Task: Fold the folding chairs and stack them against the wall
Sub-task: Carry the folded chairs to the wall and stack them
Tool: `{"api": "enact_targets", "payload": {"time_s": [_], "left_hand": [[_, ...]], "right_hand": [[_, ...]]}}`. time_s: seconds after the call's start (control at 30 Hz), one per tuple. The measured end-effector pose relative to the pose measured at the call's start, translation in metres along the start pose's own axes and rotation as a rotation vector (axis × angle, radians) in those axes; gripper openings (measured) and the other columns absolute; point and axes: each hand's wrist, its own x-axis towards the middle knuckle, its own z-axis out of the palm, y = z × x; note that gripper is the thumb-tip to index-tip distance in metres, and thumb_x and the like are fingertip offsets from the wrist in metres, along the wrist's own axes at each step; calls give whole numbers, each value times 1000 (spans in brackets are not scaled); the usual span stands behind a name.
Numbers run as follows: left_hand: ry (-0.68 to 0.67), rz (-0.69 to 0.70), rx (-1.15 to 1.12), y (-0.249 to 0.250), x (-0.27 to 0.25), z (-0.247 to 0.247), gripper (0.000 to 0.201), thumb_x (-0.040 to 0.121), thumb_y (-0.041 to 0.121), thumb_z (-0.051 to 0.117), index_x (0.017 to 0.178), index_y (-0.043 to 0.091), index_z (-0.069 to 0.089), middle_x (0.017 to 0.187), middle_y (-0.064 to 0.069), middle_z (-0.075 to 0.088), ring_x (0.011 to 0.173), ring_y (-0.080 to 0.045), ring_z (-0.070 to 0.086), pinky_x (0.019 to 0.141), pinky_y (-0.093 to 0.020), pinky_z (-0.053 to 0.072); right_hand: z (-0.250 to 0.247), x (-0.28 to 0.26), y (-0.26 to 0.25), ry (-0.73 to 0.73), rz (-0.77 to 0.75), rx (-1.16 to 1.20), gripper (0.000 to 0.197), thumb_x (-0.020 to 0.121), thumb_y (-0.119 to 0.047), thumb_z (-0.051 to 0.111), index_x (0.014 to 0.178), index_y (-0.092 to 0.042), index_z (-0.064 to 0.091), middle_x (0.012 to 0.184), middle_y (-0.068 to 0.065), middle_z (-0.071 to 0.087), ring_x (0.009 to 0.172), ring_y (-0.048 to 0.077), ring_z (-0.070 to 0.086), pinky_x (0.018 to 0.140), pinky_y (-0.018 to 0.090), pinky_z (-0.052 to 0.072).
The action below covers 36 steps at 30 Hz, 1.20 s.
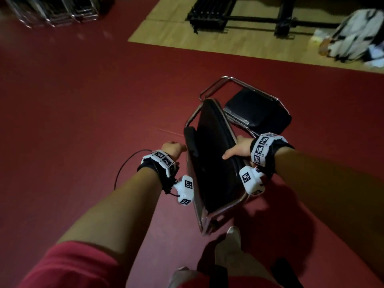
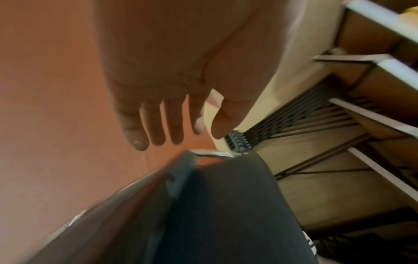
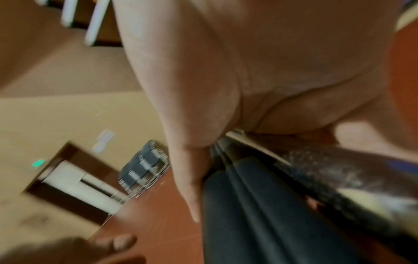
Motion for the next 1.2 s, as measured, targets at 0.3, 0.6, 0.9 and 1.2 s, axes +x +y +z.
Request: {"api": "enact_targets", "payload": {"time_s": [0.3, 0.6, 0.9, 1.2], "left_hand": [[230, 83, 145, -1, 45, -83, 81, 71, 10, 75, 145, 17, 43, 131, -11, 59, 104, -29, 63, 89, -36, 54], [189, -70, 489, -25, 103, -163, 95, 71, 5, 65, 153, 38, 30, 162, -5, 21, 146, -38, 23, 117, -51, 32], [90, -83, 92, -48, 162, -216, 95, 50, 28, 92, 138, 17, 57, 131, -6, 58, 104, -24, 61, 91, -27, 51], [116, -97, -206, -43, 197, -221, 81, 51, 11, 97, 125, 14, 64, 124, -6, 68, 107, -24, 67, 93, -36, 55]], "right_hand": [[-10, 36, -116, -109, -327, -412, 93, 76, -31, 82, 151, -13, 31, 146, 9, 49, 130, 29, 49, 106, 38, 42], [22, 58, -208, -81, -513, -573, 48, 65, -26, 86, 109, -20, 68, 98, -2, 70, 89, 21, 66, 78, 35, 56], [-4, 94, -268, 129, -470, -563, 81, 59, -55, 87, 131, -30, 60, 126, -4, 65, 113, 20, 62, 96, 36, 51], [-34, 145, -250, 211, -485, -254, 95, 58, -84, 67, 135, -30, 56, 136, 3, 53, 128, 25, 49, 108, 44, 41]]}}
